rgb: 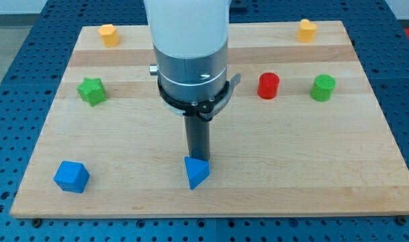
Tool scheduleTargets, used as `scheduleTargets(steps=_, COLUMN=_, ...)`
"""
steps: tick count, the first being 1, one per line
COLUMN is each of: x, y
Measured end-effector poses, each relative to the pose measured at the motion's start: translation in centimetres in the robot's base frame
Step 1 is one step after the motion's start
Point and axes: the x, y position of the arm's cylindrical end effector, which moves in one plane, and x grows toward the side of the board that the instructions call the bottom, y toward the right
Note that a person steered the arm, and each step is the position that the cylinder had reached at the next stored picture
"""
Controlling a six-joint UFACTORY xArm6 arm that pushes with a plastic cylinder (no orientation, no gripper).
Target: Push the triangle to the bottom center
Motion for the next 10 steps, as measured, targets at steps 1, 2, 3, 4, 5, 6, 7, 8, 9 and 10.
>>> scheduleTargets(steps=1, x=0.0, y=0.0)
scheduleTargets(steps=2, x=0.0, y=0.0)
scheduleTargets(steps=3, x=-0.8, y=0.0)
scheduleTargets(steps=4, x=-1.0, y=-2.6)
scheduleTargets(steps=5, x=-1.0, y=-6.6)
scheduleTargets(steps=6, x=0.1, y=-8.7)
scheduleTargets(steps=7, x=2.5, y=-8.6)
scheduleTargets(steps=8, x=3.0, y=-8.5)
scheduleTargets(steps=9, x=3.0, y=-7.1)
scheduleTargets(steps=10, x=3.1, y=-4.8)
